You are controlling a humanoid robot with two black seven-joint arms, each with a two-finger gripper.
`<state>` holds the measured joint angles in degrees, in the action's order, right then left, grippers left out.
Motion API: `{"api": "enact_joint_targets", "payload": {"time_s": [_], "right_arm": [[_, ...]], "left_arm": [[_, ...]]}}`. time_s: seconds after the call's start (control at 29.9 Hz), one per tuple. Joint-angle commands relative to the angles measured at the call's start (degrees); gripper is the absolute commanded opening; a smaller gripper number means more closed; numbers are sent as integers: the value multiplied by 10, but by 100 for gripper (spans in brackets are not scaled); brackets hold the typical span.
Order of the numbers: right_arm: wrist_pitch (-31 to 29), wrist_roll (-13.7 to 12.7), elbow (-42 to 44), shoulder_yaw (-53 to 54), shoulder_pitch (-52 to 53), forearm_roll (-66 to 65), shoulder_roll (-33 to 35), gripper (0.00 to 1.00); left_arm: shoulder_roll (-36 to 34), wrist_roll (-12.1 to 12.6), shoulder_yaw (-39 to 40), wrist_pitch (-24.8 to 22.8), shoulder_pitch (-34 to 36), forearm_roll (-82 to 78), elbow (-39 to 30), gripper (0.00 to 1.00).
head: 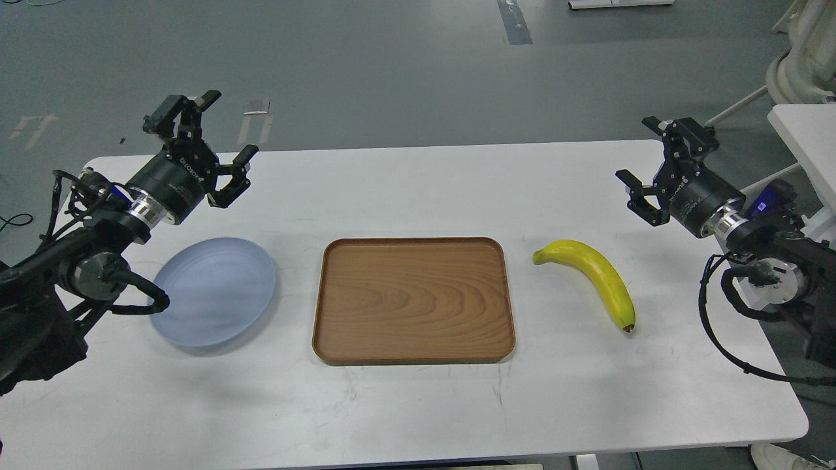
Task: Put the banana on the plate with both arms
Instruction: 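Move the left gripper down toward the rim of the light blue plate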
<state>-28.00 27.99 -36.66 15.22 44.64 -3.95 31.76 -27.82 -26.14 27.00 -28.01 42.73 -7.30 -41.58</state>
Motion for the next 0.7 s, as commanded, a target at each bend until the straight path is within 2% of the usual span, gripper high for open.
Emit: {"api": "enact_joint_targets", "payload": {"time_s": [0.0,0.27,0.43,0.57,0.67], "right_arm": [[0,0,0,0,1,0,-2,99],[0,0,1,0,1,-1,-3,99],[0,0,2,-1,4,-1,-5,99],[0,0,2,-2,7,-2,-4,99],[0,0,2,-2,9,-3,-5,99]], "left_arm": [[3,-3,0,0,-2,-3,4,99],[-6,0,-7,0,6,-7,6,99],[-41,0,-5,0,15,-16,7,99],[-69,-17,-5,0,51,-129,-6,99],[-117,-19,-5,0,75,-259,-63,99]]}}
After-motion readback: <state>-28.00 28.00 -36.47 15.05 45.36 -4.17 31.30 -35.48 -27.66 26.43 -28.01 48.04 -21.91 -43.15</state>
